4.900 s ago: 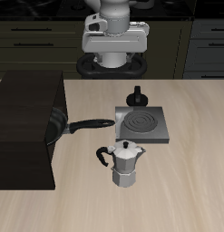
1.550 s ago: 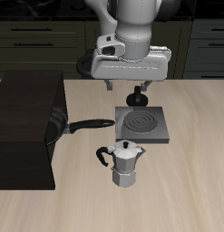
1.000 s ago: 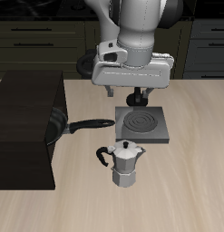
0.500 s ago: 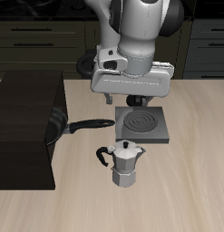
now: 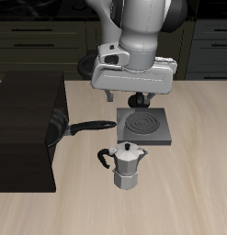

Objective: Place the moka pot on the stove and turn on the stove

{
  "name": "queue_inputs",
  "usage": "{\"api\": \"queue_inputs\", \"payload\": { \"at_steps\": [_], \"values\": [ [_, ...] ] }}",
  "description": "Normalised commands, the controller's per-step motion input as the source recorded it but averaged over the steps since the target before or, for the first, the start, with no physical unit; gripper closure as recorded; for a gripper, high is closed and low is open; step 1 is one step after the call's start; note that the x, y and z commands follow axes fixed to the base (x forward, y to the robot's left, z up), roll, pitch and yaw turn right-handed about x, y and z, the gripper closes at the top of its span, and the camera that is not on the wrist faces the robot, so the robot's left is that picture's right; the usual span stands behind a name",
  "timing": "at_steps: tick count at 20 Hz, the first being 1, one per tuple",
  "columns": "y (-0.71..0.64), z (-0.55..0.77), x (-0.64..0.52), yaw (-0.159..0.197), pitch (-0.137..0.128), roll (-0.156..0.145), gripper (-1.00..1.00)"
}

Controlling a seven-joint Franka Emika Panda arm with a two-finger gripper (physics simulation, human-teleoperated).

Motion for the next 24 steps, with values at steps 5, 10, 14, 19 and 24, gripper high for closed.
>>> {"api": "queue_inputs", "payload": {
  "at_steps": [5,10,14,19,24],
  "values": [
    [-0.02,0.02,-0.02,0.019,-0.008,-0.009,-1.0],
    [0.02,-0.09,0.03,-0.01,0.006,0.002,-1.0],
    [0.1,-0.15,0.07,0.026,0.006,0.016,-1.0],
    [0.03,-0.14,0.05,-0.005,-0.002,0.002,-1.0],
    [0.02,-0.11,0.0,-0.018,0.0,0.013,-1.0]
  ]
}}
